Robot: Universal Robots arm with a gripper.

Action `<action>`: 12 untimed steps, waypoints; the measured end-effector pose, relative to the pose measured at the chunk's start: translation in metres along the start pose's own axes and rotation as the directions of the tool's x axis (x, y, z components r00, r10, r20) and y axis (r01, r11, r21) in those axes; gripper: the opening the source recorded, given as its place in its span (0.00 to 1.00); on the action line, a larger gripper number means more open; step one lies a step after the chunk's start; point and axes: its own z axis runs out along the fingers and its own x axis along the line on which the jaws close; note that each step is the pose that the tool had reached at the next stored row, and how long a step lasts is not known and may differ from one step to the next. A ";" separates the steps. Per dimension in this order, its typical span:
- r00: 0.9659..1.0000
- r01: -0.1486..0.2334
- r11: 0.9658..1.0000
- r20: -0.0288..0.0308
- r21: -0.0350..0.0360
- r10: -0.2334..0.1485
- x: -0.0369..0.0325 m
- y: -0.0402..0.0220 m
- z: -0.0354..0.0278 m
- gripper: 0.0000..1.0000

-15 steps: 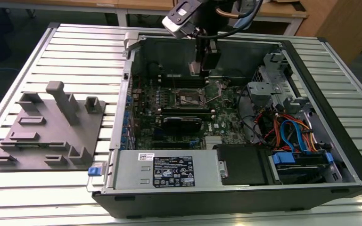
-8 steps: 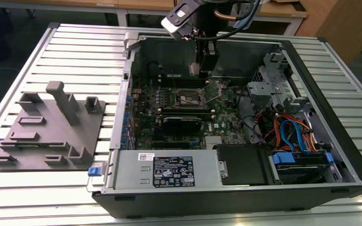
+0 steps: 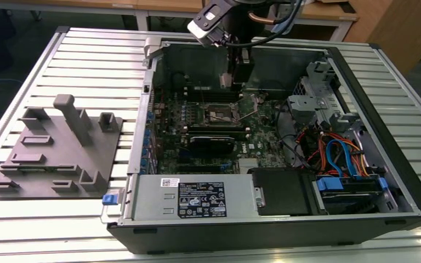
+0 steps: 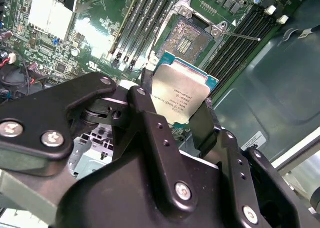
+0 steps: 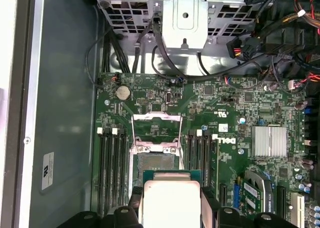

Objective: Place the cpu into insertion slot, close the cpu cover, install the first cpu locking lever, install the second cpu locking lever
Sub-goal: 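Place the cpu into insertion slot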

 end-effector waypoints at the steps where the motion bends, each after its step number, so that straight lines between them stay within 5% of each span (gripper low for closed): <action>1: 1.000 0.000 1.000 0.000 0.000 0.000 0.0005 0.0000 0.0006 0.54; 12: 1.000 0.000 1.000 0.000 0.000 0.000 0.0030 -0.0003 0.0097 0.54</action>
